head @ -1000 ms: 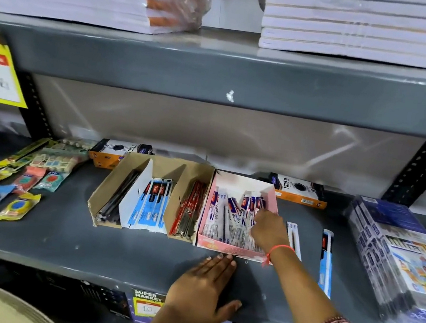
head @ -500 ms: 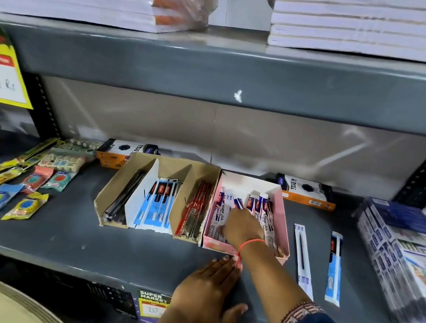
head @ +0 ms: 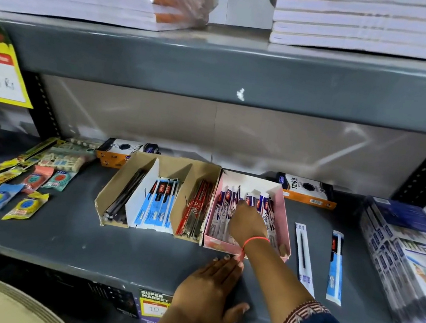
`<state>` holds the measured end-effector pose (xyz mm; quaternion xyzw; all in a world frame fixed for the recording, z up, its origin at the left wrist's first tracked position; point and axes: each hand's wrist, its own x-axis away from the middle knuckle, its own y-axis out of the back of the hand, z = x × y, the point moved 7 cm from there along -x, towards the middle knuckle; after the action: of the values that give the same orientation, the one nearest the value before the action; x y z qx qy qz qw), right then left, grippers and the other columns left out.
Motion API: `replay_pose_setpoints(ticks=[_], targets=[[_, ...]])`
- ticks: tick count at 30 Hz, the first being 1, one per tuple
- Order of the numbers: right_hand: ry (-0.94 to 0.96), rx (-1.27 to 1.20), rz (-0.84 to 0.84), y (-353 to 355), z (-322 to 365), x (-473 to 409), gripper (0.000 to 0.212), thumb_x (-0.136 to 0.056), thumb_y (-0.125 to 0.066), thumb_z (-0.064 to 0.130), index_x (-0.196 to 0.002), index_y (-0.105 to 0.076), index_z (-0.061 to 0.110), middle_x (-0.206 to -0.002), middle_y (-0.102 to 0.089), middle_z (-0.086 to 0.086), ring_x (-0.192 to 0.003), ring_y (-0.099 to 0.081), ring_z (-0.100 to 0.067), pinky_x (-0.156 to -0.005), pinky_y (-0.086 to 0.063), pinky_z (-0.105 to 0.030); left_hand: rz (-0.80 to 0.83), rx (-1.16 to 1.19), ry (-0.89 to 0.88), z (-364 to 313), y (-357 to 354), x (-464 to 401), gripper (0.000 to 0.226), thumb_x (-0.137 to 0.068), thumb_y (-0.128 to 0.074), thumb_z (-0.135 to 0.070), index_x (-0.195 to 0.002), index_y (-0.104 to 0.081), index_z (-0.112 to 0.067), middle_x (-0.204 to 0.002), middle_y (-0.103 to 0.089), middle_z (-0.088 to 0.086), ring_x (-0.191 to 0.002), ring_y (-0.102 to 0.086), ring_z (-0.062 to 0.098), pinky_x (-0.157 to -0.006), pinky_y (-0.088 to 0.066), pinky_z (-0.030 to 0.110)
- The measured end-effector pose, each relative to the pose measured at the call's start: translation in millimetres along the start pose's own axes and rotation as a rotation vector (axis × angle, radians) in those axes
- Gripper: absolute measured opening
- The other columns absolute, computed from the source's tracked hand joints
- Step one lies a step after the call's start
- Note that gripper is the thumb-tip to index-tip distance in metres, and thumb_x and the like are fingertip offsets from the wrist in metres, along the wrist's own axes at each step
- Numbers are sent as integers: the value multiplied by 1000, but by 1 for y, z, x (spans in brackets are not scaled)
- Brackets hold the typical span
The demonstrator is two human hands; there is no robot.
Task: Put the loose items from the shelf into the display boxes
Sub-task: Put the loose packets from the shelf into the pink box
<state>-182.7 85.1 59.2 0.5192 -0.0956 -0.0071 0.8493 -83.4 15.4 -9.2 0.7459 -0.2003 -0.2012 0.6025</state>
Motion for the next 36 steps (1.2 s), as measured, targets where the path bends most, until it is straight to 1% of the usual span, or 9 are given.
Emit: replay_pose_setpoints(ticks=[5,11,14,17,22,27,31,34,36], targets=[[17,-159,19,-1,-1,-9,45,-81,-39,-9,-123,-52,-2,-122,-61,-24,-112,-59,-39,-93,-51,-39,-36,-6,-7,-1,0,0,75,-91,-6,-58,-119,-62,-17,-119,-66,-5,-111,-59,10,-92,-45,24],[47,65,64,-7,-2,-6,35,-85,-41,-1,-116,-57,-3,-121,-61,-23,-112,-59,-38,-92,-50,-41,-68,-35,-20,-1,0,0,75,-91,-6,-58,-119,-63,-17,-117,-67,-4,-109,-60,10,-92,-45,24],[72,200,-44,2,-3,-3,37,-85,-42,2,-120,-56,0,-126,-56,-21,-118,-53,-38,-94,-49,-42,-76,-30,-18,-2,1,0,77,-91,-4,-57,-118,-63,-16,-116,-67,-3,-108,-61,11,-92,-46,25],[43,305,-111,7,-11,0,42,-87,-42,8,-129,-49,4,-135,-48,-19,-126,-44,-37,-100,-44,-44,-64,-20,-13,-1,0,0,77,-91,-5,-58,-121,-62,-16,-119,-66,-2,-110,-59,11,-94,-44,25],[-37,326,22,-10,-32,-8,53,-93,-36,17,-144,-29,1,-150,-31,-21,-142,-23,-36,-112,-31,-46,-44,-7,-5,1,-2,0,76,-91,-6,-59,-124,-60,-17,-125,-62,-3,-115,-56,9,-95,-43,24],[22,317,71,-19,-28,-10,58,-95,-33,22,-150,-17,11,-154,-30,-17,-144,-21,-35,-116,-22,-48,-41,1,-6,0,0,0,76,-91,-7,-59,-123,-61,-16,-123,-63,-3,-114,-57,9,-95,-43,24],[30,265,45,-18,-23,-8,58,-96,-34,24,-149,-17,10,-155,-27,-16,-145,-19,-34,-115,-27,-48,-32,10,-7,-1,0,0,75,-91,-7,-58,-122,-61,-16,-122,-64,-2,-114,-57,11,-95,-43,25],[-57,265,-2,-11,-31,-7,58,-96,-34,25,-148,-19,5,-156,-22,-20,-146,-16,-34,-113,-29,-46,-37,12,-15,-1,-1,0,74,-91,-10,-59,-124,-60,-15,-124,-63,0,-115,-57,12,-96,-42,26],[-117,256,33,-13,-38,-8,55,-97,-33,25,-146,-22,1,-153,-26,-22,-143,-23,-35,-111,-33,-45,-35,9,-14,-1,-1,0,74,-91,-10,-59,-123,-60,-15,-124,-63,0,-114,-57,12,-96,-42,26]])
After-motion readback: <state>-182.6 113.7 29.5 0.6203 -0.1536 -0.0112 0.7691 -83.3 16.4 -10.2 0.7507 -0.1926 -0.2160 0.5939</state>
